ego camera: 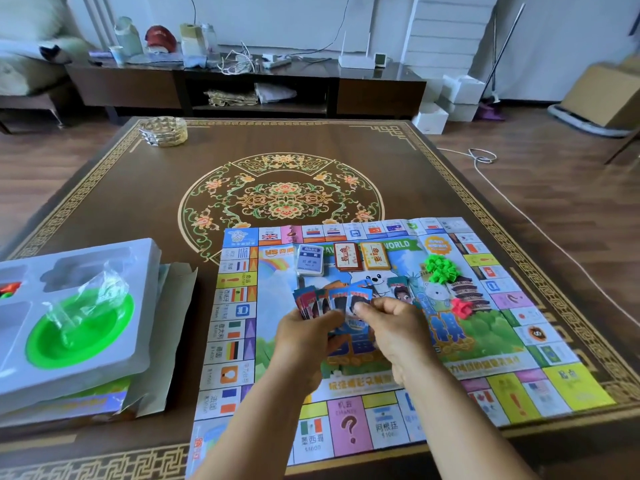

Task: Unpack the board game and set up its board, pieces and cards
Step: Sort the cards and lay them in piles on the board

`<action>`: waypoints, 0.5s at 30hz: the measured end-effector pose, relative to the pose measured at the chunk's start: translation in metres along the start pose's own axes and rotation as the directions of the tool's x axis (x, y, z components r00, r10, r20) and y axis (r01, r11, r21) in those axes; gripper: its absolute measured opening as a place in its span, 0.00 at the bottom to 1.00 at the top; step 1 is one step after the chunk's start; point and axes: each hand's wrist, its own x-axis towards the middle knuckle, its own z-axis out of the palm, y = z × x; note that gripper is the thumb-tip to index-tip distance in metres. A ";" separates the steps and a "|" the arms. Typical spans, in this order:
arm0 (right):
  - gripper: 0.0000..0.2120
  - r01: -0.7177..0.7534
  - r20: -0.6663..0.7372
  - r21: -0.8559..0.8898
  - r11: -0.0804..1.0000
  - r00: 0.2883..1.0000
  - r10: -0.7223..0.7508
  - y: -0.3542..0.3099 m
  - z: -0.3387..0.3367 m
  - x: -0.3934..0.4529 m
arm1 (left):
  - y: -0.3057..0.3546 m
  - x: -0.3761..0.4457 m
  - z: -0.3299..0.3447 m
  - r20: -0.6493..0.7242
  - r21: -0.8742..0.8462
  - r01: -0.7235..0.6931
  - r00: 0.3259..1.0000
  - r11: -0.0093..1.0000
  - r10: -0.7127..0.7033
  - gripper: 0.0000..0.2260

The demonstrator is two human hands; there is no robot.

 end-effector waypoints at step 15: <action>0.12 0.100 -0.088 -0.682 0.724 0.972 -0.217 -0.005 0.001 0.060 | 0.002 0.016 0.005 -0.018 -0.002 -0.021 1.000 1.000 0.021 0.04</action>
